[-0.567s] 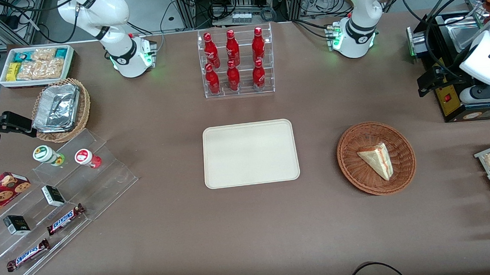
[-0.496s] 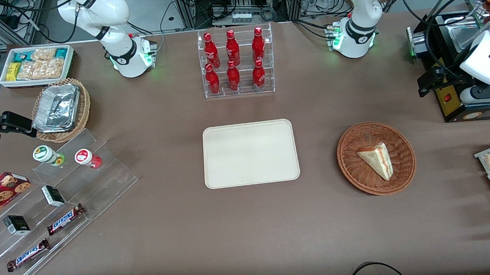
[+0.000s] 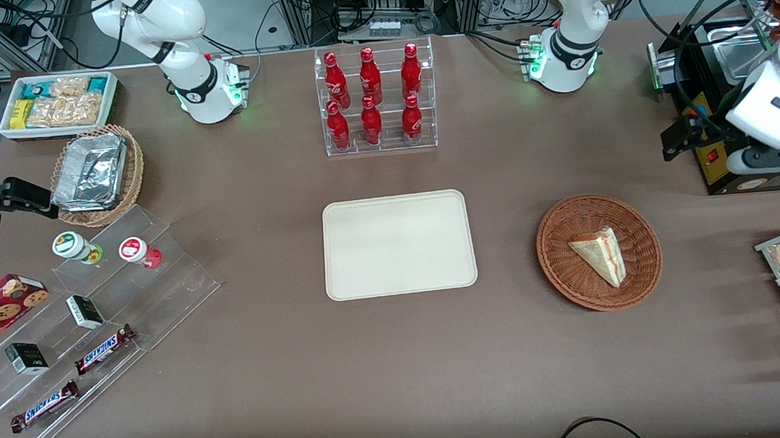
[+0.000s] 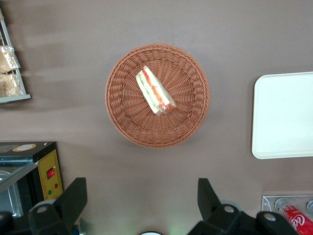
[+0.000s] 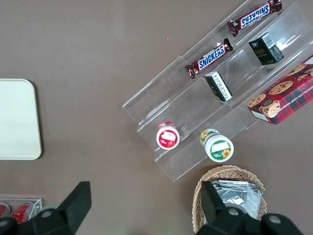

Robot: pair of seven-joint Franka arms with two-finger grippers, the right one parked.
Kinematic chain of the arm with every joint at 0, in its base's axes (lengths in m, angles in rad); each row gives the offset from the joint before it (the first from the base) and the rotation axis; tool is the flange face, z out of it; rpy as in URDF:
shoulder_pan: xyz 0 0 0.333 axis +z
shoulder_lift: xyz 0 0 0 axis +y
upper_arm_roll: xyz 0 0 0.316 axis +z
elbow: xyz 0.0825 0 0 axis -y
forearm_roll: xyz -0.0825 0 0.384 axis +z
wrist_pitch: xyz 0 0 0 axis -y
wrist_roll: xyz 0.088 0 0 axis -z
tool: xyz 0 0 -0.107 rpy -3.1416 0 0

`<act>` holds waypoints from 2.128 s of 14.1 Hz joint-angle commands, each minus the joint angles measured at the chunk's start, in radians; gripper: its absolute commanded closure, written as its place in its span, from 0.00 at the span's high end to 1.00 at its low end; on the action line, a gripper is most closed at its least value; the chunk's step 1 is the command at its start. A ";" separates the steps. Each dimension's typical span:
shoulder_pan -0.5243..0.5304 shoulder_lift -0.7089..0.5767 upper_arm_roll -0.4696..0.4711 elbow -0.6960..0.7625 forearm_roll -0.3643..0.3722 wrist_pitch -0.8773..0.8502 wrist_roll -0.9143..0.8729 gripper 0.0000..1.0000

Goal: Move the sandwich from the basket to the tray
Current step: 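Move the left gripper over the sandwich in the wicker basket and lower it, then close the left gripper on the wrapped sandwich and lift it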

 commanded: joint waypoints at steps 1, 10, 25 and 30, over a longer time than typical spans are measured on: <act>0.001 0.040 0.005 -0.005 -0.003 0.044 0.002 1.00; 0.003 0.061 0.006 -0.306 0.008 0.419 -0.105 1.00; 0.003 0.133 0.008 -0.634 0.006 0.909 -0.405 1.00; 0.003 0.164 0.008 -0.663 0.006 0.966 -0.457 1.00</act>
